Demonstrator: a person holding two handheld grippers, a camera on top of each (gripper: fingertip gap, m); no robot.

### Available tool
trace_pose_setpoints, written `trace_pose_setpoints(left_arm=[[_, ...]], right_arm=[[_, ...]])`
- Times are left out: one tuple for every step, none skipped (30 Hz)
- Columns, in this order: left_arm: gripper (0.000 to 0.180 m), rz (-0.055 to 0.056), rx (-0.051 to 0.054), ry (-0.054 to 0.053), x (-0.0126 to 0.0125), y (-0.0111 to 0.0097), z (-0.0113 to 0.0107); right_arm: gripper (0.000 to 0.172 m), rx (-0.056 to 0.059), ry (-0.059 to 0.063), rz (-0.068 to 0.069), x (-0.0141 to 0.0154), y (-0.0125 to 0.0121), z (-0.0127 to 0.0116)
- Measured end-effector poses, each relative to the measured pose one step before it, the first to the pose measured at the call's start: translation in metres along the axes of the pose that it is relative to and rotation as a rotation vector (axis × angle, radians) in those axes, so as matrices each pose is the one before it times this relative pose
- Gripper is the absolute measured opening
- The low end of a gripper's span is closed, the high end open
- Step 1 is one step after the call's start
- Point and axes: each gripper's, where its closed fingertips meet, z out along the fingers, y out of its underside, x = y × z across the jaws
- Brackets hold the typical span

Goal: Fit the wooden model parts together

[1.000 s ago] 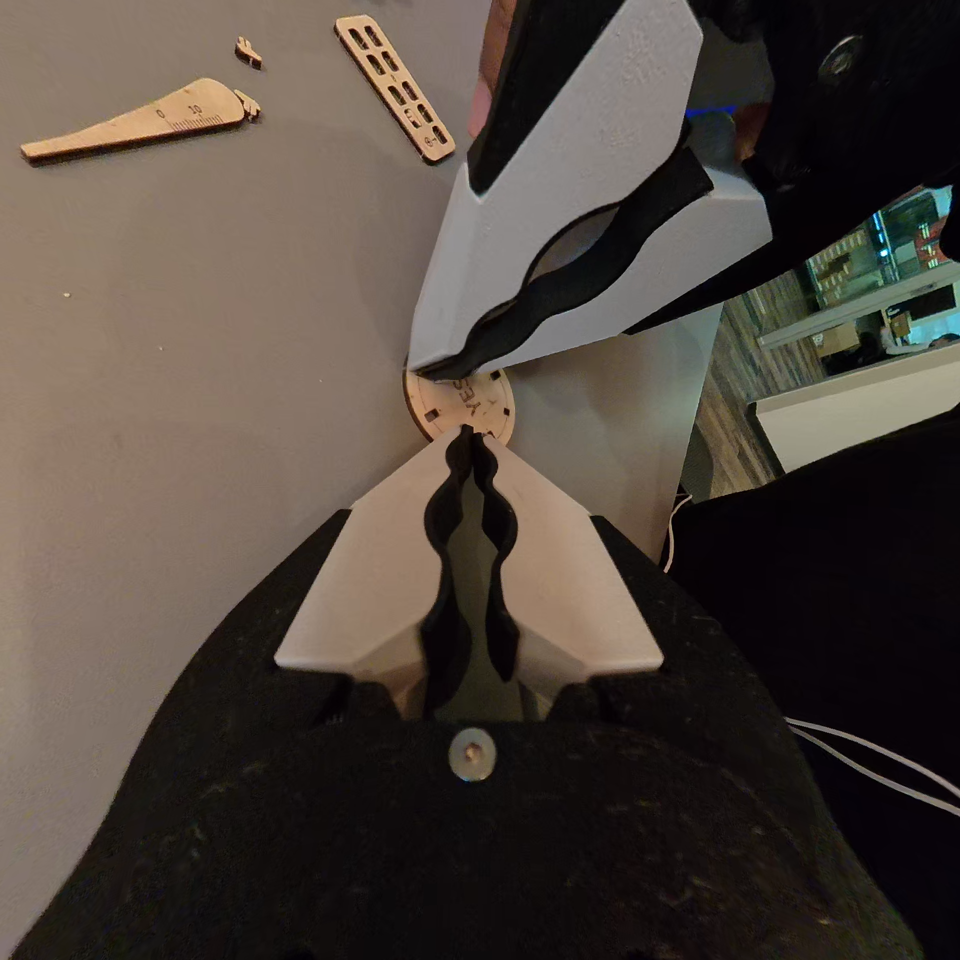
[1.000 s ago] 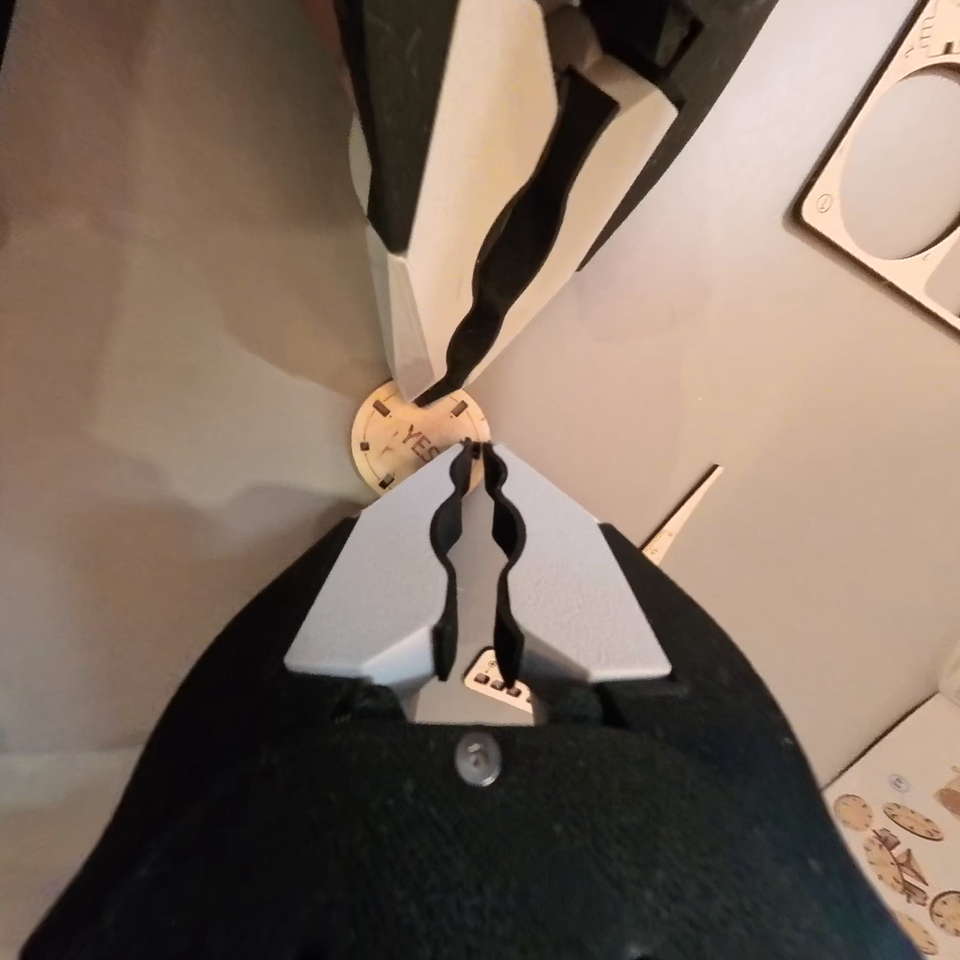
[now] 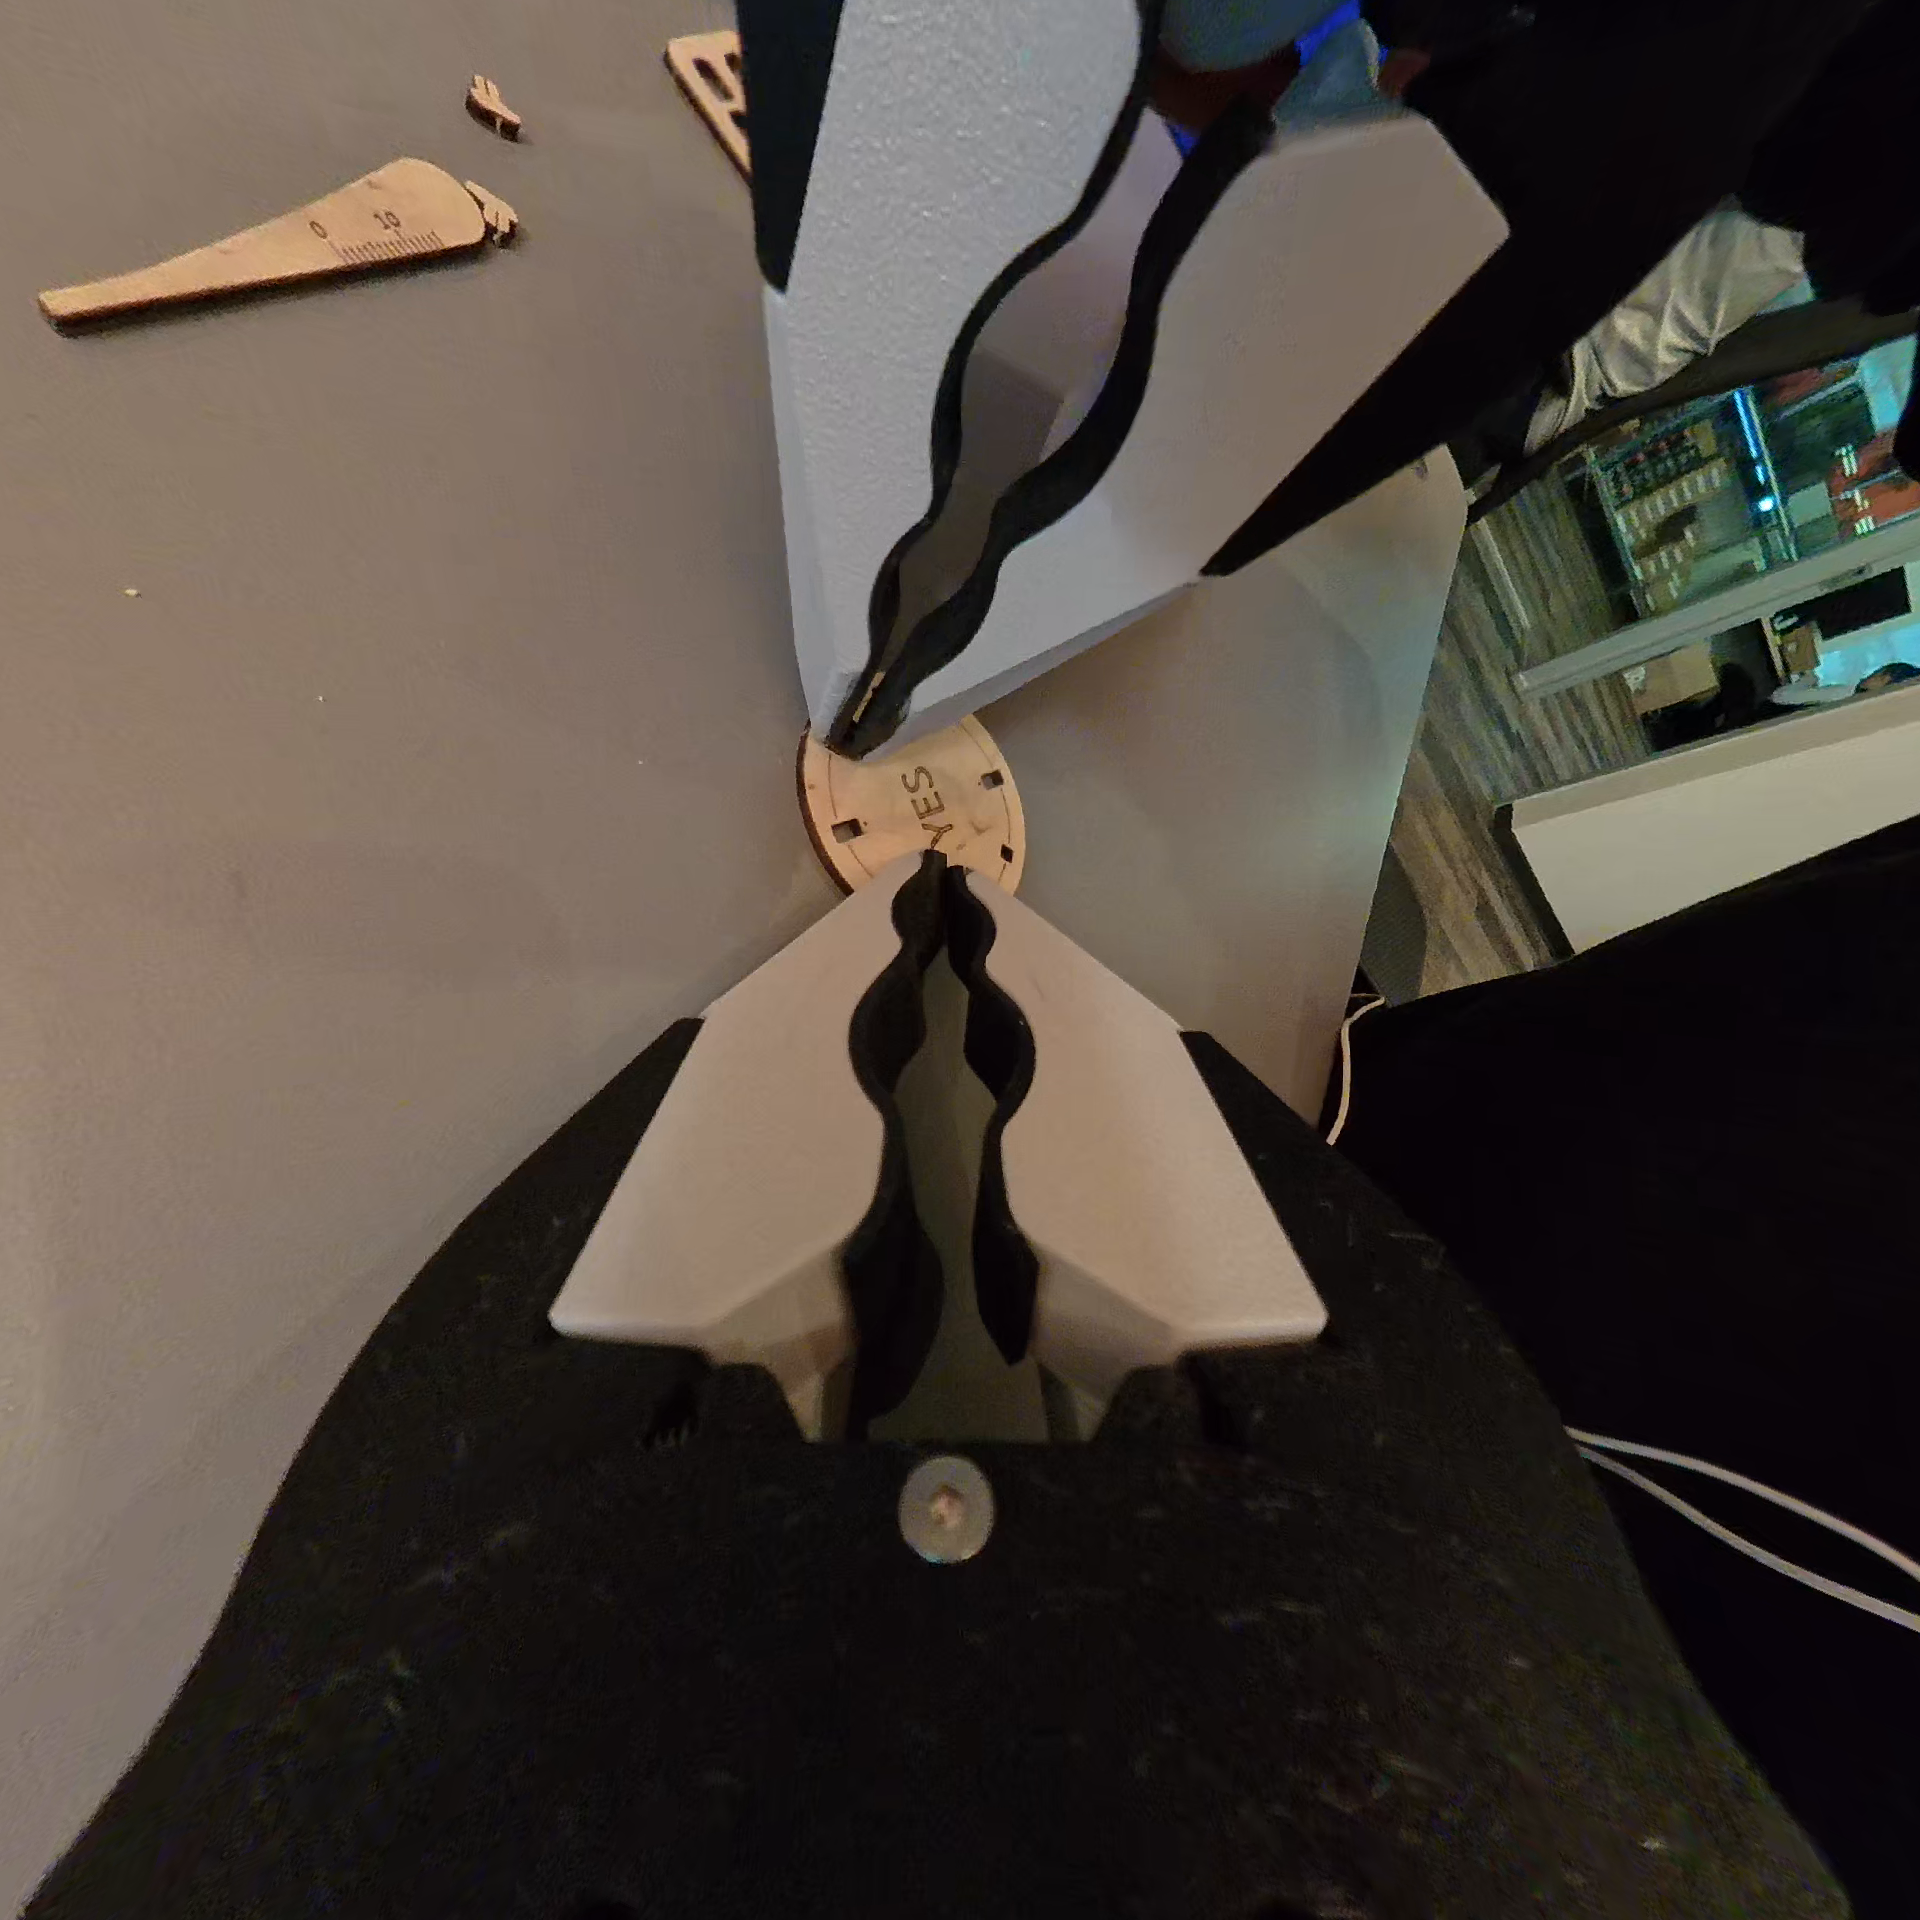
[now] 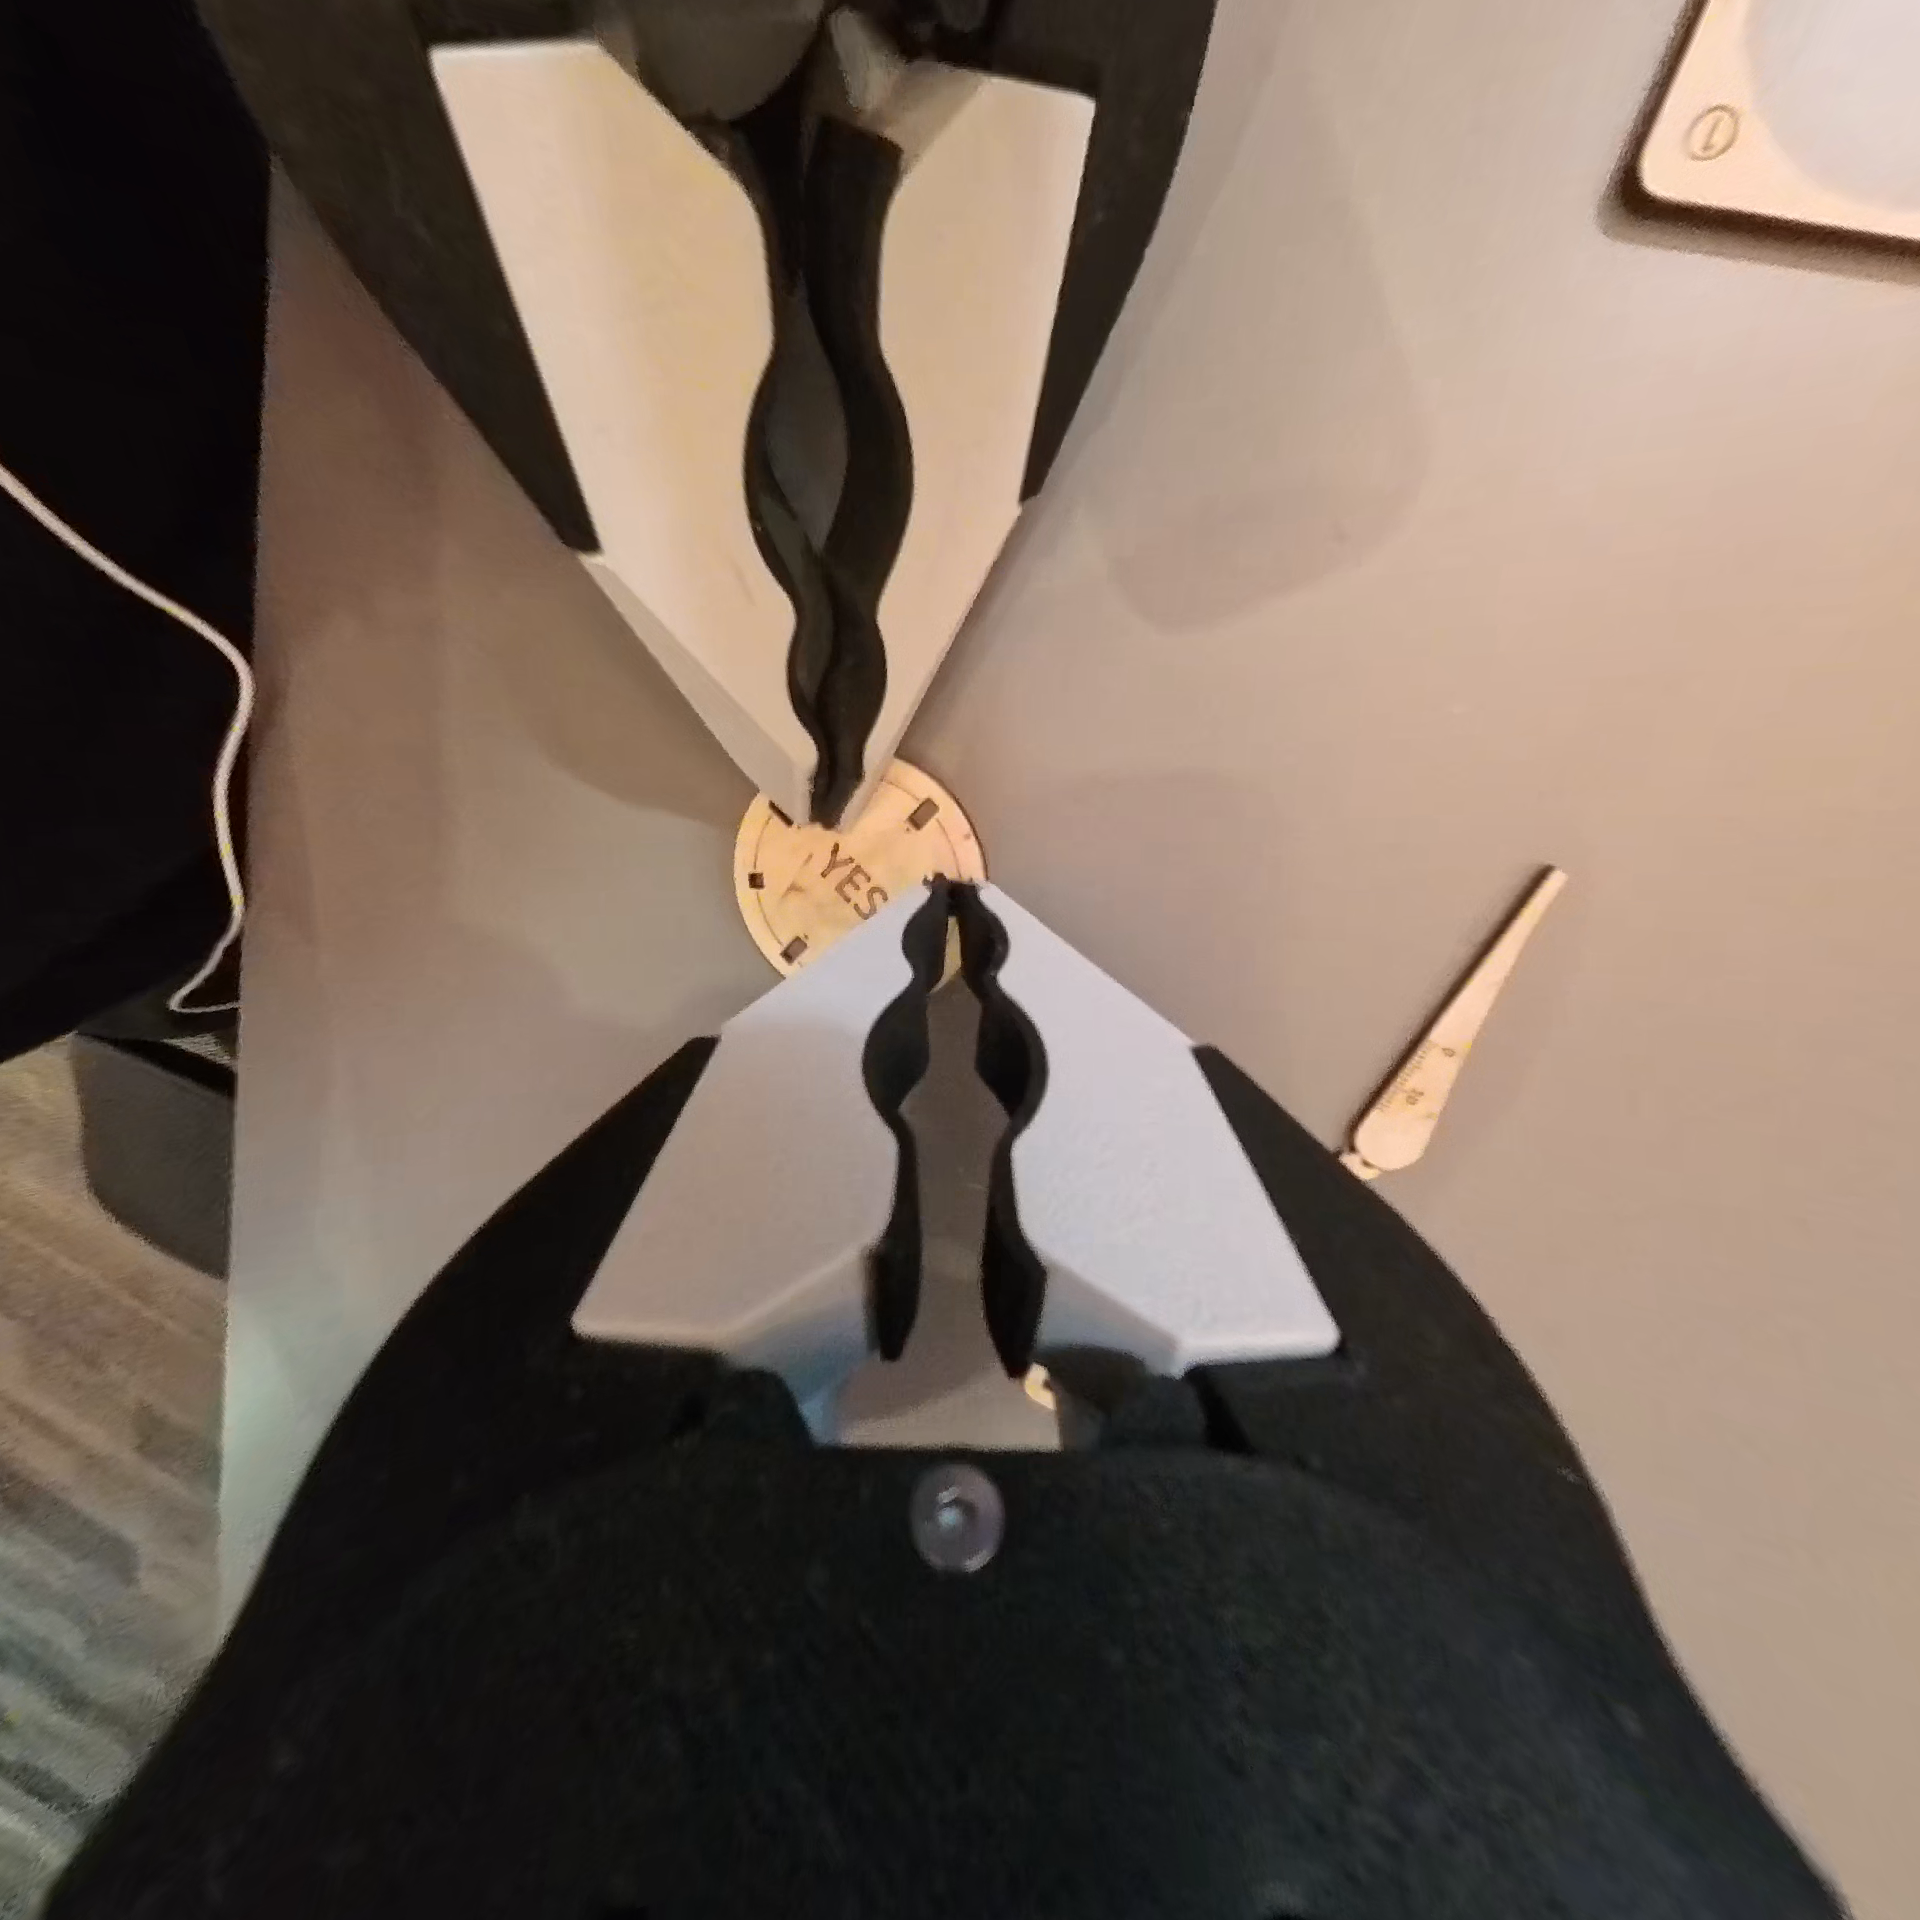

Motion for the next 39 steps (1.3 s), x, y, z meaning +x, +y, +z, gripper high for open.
trace_pose_setpoints(left_arm=[[0.000, 0.0016, 0.0001, -0.0012, 0.00002, 0.00008, 0.00009], [0.000, 0.0023, 0.0000, -0.0022, -0.00003, 0.00011, 0.00005], [0.000, 0.0024, -0.0002, -0.0027, -0.00008, 0.00008, 0.00012], [0.000, 0.0013, -0.0002, -0.0025, -0.00014, 0.00000, 0.00000], [0.000, 0.0002, 0.0003, -0.0022, -0.00020, 0.00014, -0.00003], [0.000, 0.0014, 0.0002, -0.0028, -0.00012, 0.00000, 0.00005], [0.000, 0.0025, 0.0004, -0.0031, -0.00010, -0.00002, 0.00002], [0.000, 0.0031, 0.0004, -0.0034, -0.00003, 0.00011, 0.00005], [0.000, 0.0032, 0.0000, -0.0029, -0.00005, 0.00010, 0.00001], [0.000, 0.0014, 0.0000, -0.0013, 0.00002, -0.00003, 0.00001], [0.000, 0.0002, 0.0003, -0.0003, 0.00003, 0.00002, 0.00004], [0.000, 0.0006, 0.0010, -0.0012, -0.00012, -0.00004, -0.00013], [0.000, 0.0004, 0.0014, -0.0021, -0.00015, -0.00020, -0.00007], [0.000, 0.0014, 0.0025, -0.0037, -0.00028, -0.00019, -0.00019], [0.000, 0.0025, 0.0034, -0.0049, -0.00030, -0.00037, -0.00036], [0.000, 0.0022, 0.0053, -0.0068, -0.00056, -0.00056, -0.00053], [0.000, 0.0021, 0.0072, -0.0100, -0.00094, -0.00085, -0.00068], [0.000, 0.0008, 0.0078, -0.0082, -0.00090, -0.00087, -0.00087], [0.000, -0.0054, 0.0108, -0.0077, -0.00139, -0.00131, -0.00118], [0.000, -0.0037, 0.0227, -0.0044, -0.00096, -0.00283, -0.00233], [0.000, -0.0002, 0.0348, -0.0083, -0.00152, -0.00464, -0.00374], [0.000, 0.0018, 0.0398, -0.0216, -0.00358, -0.00561, -0.00498], [0.000, 0.0057, 0.0374, -0.0251, -0.00404, -0.00580, -0.00551], [0.000, 0.0020, 0.0350, -0.0165, -0.00301, -0.00608, -0.00542], [0.005, -0.0045, 0.0340, 0.0009, -0.00082, -0.00659, -0.00509], [0.014, -0.0110, 0.0353, 0.0220, 0.00162, -0.00731, -0.00423], [0.023, -0.0152, 0.0362, 0.0395, 0.00378, -0.00764, -0.00325], [0.034, -0.0199, 0.0319, 0.0430, 0.00374, -0.00675, -0.00202], [0.041, -0.0193, 0.0182, 0.0313, 0.00179, -0.00459, -0.00031], [0.044, -0.0064, -0.0022, 0.0236, 0.00077, -0.00137, 0.00143], [0.045, 0.0019, -0.0139, 0.0191, 0.00049, 0.00056, 0.00255], [0.044, 0.0035, -0.0085, 0.0178, 0.00091, -0.00003, 0.00276], [0.035, 0.0082, 0.0098, 0.0399, 0.00491, -0.00250, 0.00226], [0.020, 0.0085, 0.0203, 0.0516, 0.00697, -0.00418, 0.00156], [0.003, 0.0104, 0.0247, 0.0279, 0.00376, -0.00476, 0.00110], [0.001, 0.0171, 0.0143, -0.0144, -0.00263, -0.00324, 0.00068], [0.000, 0.0341, -0.0054, -0.0216, -0.00376, -0.00020, 0.00055], [0.000, 0.0386, -0.0035, -0.0052, -0.00083, -0.00024, 0.00004], [0.000, 0.0289, 0.0089, 0.0184, 0.00344, -0.00154, -0.00030]], right_arm=[[0.000, 0.0078, 0.0222, 0.0003, 0.00004, -0.00011, -0.00004], [0.001, 0.0122, 0.0211, 0.0018, -0.00006, -0.00018, -0.00011], [0.001, 0.0145, 0.0191, 0.0029, -0.00041, -0.00003, -0.00017], [0.007, 0.0174, 0.0128, 0.0028, -0.00168, -0.00043, -0.00061], [0.020, 0.0276, 0.0212, 0.0029, -0.00114, -0.00146, -0.00143], [0.025, 0.0376, 0.0296, 0.0013, -0.00049, -0.00235, -0.00246], [0.028, 0.0409, 0.0328, 0.0059, -0.00030, -0.00240, -0.00262], [0.029, 0.0338, 0.0325, 0.0140, -0.00036, -0.00113, -0.00215], [0.031, 0.0248, 0.0295, 0.0207, -0.00081, 0.00048, -0.00097], [0.036, 0.0193, 0.0318, 0.0251, -0.00065, 0.00166, 0.00007], [0.042, 0.0190, 0.0275, 0.0250, -0.00147, 0.00219, 0.00102], [0.048, 0.0163, 0.0214, 0.0241, -0.00217, 0.00253, 0.00165], [0.057, 0.0125, 0.0246, 0.0221, -0.00123, 0.00248, 0.00197], [0.066, 0.0148, 0.0206, 0.0168, -0.00134, 0.00177, 0.00204], [0.074, 0.0156, 0.0158, 0.0157, -0.00143, 0.00105, 0.00227], [0.078, 0.0144, 0.0133, 0.0159, -0.00129, 0.00076, 0.00244], [0.077, 0.0273, 0.0171, 0.0103, -0.00064, -0.00171, 0.00130], [0.074, 0.0261, 0.0082, 0.0116, -0.00144, -0.00186, 0.00074], [0.071, 0.0183, 0.0105, 0.0127, -0.00037, -0.00119, 0.00035], [0.060, 0.0152, 0.0104, 0.0141, 0.00002, -0.00112, -0.00012], [0.052, 0.0112, 0.0095, 0.0120, 0.00003, -0.00052, -0.00019], [0.052, 0.0110, 0.0093, 0.0113, 0.00030, -0.00029, -0.00001], [0.052, 0.0111, 0.0083, 0.0045, 0.00018, -0.00017, -0.00013], [0.052, 0.0129, 0.0092, -0.0015, 0.00027, -0.00036, -0.00023], [0.052, 0.0200, 0.0152, -0.0145, 0.00060, -0.00160, -0.00070], [0.052, 0.0337, 0.0283, -0.0264, 0.00207, -0.00431, -0.00197], [0.052, 0.0487, 0.0390, -0.0358, 0.00356, -0.00763, -0.00350], [0.051, 0.0578, 0.0457, -0.0413, 0.00478, -0.01008, -0.00443], [0.052, 0.0565, 0.0574, -0.0425, 0.00706, -0.01081, -0.00470], [0.052, 0.0560, 0.0496, -0.0451, 0.00639, -0.01077, -0.00424], [0.052, 0.0512, 0.0389, -0.0409, 0.00522, -0.00971, -0.00306], [0.052, 0.0434, 0.0339, -0.0319, 0.00482, -0.00761, -0.00195], [0.051, 0.0349, 0.0179, -0.0249, 0.00278, -0.00509, -0.00059], [0.052, 0.0225, 0.0059, -0.0195, 0.00083, -0.00201, 0.00060], [0.052, 0.0147, 0.0121, -0.0164, 0.00145, 0.00016, 0.00108], [0.052, 0.0191, 0.0167, -0.0124, 0.00206, 0.00040, 0.00076], [0.050, 0.0286, 0.0124, -0.0050, 0.00197, -0.00064, -0.00042], [0.050, 0.0308, -0.0077, 0.0129, 0.00033, -0.00157, -0.00208], [0.054, 0.0278, -0.0192, 0.0375, 0.00038, -0.00217, -0.00295]])
